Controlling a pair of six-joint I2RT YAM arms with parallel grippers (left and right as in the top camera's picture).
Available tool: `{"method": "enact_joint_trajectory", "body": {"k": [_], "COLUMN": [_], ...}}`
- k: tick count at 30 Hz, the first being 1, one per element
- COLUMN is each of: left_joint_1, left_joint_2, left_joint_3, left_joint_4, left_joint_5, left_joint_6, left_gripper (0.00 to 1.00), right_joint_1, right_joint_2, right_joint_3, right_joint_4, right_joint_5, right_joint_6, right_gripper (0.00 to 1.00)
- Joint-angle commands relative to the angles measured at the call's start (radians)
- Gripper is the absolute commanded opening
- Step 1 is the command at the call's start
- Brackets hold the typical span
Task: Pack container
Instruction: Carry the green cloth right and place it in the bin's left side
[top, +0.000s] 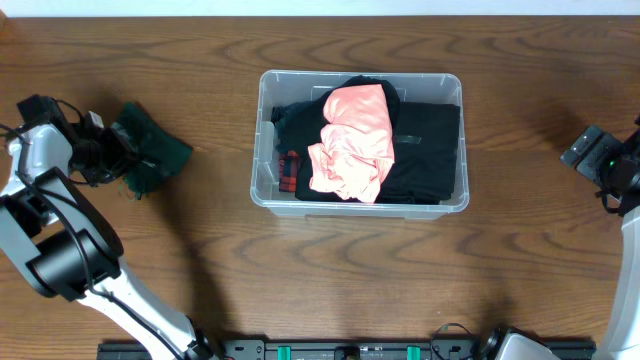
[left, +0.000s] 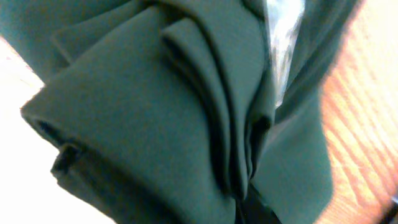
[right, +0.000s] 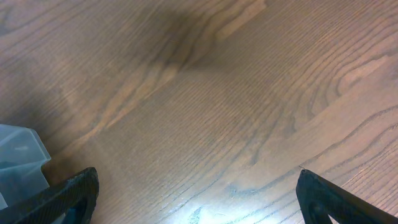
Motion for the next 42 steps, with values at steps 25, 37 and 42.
{"method": "enact_joint_trajectory", "body": {"k": [25, 37, 42], "left_joint_1": [-0.77, -0.8, -0.79], "left_joint_2": [-0.468, -0.327, -0.367], "left_joint_3": [-0.008, -0.008, 0.042], "left_joint_4": [-0.112, -0.151, -0.183], "left_joint_5": [0.058, 0.006, -0.003], "left_joint_6": [0.284, 0.294, 0.278], "left_gripper": [0.06, 0.43, 0.98], "right_joint_1": [-0.001, -0.001, -0.001], "right_joint_2": [0.001, 0.001, 0.001], "right_joint_3": [-0.001, -0.001, -0.001], "right_joint_4": [-0.004, -0.005, -0.005], "right_joint_5": [-0.004, -0.004, -0.004], "right_joint_6": [-0.01, -0.01, -0.01], "right_gripper": [0.99, 0.99, 0.99]}}
